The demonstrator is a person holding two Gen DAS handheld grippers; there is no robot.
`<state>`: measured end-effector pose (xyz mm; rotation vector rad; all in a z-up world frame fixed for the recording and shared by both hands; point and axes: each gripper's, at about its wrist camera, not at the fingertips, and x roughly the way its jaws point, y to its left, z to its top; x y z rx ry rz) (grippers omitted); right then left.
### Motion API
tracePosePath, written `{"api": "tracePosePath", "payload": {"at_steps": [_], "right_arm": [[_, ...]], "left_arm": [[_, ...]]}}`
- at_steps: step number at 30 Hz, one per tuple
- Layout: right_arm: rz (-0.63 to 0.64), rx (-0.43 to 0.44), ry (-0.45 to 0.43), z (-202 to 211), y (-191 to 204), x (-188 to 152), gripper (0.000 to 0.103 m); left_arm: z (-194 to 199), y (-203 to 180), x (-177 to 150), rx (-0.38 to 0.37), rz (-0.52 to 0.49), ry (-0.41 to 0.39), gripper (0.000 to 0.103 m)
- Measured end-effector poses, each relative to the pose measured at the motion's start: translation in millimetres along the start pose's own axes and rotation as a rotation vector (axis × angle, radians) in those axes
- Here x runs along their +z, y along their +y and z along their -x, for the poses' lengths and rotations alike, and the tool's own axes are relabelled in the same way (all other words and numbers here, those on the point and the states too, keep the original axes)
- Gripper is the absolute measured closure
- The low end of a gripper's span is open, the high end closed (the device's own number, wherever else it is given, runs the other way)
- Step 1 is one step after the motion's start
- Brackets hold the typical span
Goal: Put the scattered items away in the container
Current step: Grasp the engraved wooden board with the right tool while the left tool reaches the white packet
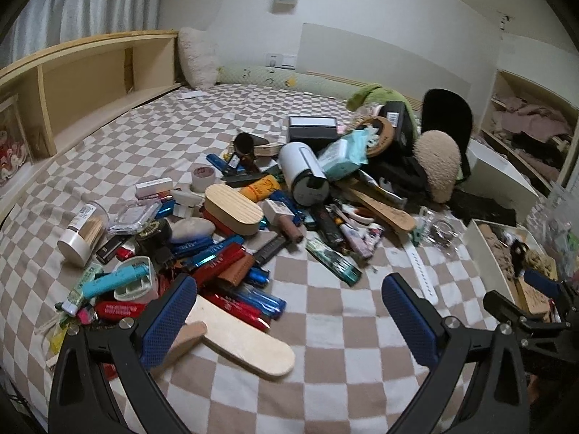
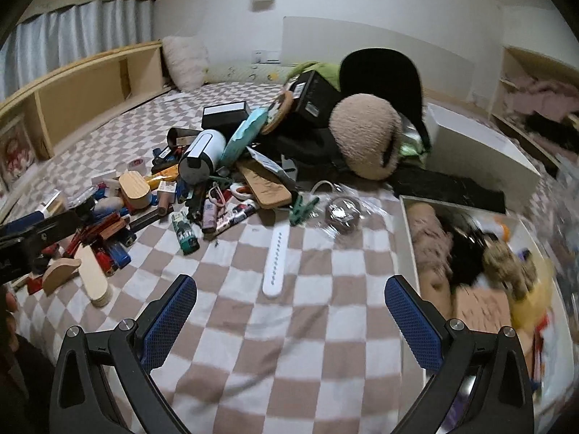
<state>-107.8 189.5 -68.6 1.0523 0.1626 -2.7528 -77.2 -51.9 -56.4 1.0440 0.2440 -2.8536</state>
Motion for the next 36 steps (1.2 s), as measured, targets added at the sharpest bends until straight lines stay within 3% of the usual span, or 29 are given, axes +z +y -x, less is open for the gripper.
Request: {"api": "tracePosePath", "payload": {"at_steps": [11,21,28,33,36], "right_arm": [[0.029,0.112,0.003,-61.1,-1.3,43.0,0.000],[0.115,0.141,0.079,-134.5,5.9,63.4,0.023],[0.135,0.151,0.150,-178.4,7.7,69.5,0.025],[0.096,0.184,0.178,-191.8,4.4,72.1,0.047],[0.089,0.207,0.181,-192.0,5.3,73.6,0.054]], "left_arm": [[-37.7,21.6,31.0,0.050,0.062,-0.008,0.000],[-58.0,27.6,36.4,0.068,0.049,0.001,0.000],[-75.6,38.2,34.6,0.104,0.060,0.037,0.000],[-82.7,37.9,34.0,0.103,0.064,0.052,0.000],[-86.4,36.8,35.1,0.100,0.066,0.060,0.000]]}}
